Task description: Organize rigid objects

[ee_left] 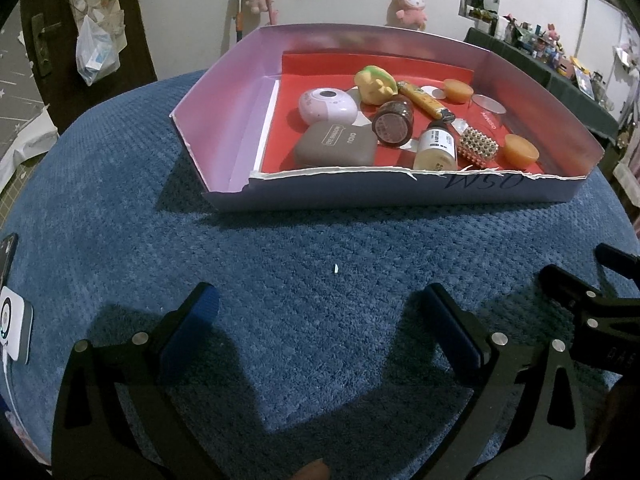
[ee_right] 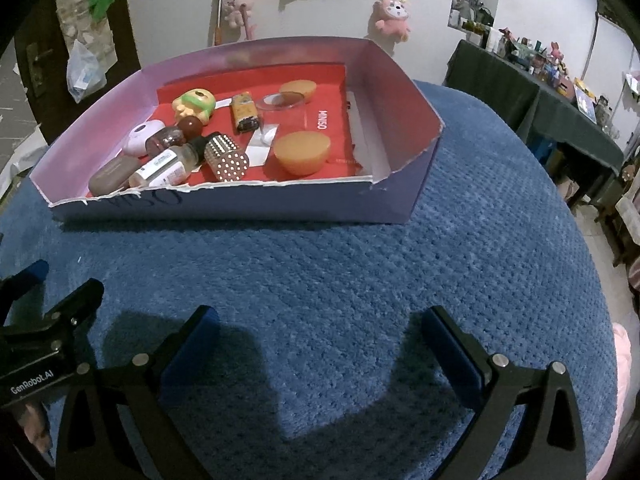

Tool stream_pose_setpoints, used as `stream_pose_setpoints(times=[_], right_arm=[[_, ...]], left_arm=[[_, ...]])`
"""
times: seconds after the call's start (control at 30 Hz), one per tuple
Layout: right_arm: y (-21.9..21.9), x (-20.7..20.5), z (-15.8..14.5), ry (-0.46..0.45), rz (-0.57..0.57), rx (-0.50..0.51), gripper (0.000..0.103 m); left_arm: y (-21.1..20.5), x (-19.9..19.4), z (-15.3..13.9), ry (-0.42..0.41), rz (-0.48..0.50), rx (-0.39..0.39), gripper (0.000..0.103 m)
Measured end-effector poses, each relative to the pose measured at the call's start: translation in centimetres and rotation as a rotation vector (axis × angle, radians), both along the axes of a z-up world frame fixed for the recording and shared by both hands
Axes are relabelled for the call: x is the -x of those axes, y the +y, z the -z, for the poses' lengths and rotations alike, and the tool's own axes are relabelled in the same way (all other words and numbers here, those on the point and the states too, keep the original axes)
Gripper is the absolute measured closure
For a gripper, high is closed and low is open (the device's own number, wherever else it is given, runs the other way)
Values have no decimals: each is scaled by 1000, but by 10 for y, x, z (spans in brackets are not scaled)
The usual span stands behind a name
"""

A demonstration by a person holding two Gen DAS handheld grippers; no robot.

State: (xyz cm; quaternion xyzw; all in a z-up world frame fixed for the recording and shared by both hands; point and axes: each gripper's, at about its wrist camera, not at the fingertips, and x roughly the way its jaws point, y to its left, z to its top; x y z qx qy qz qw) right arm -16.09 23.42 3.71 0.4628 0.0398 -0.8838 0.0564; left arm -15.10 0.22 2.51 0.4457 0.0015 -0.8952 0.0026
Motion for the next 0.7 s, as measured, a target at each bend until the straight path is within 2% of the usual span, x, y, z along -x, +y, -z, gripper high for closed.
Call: stream_pose_setpoints(times=[0.7], right_arm=[[1, 3, 0, -4, -1, 1, 0]], left_arm=[[0, 0, 0, 0, 0, -1, 0]])
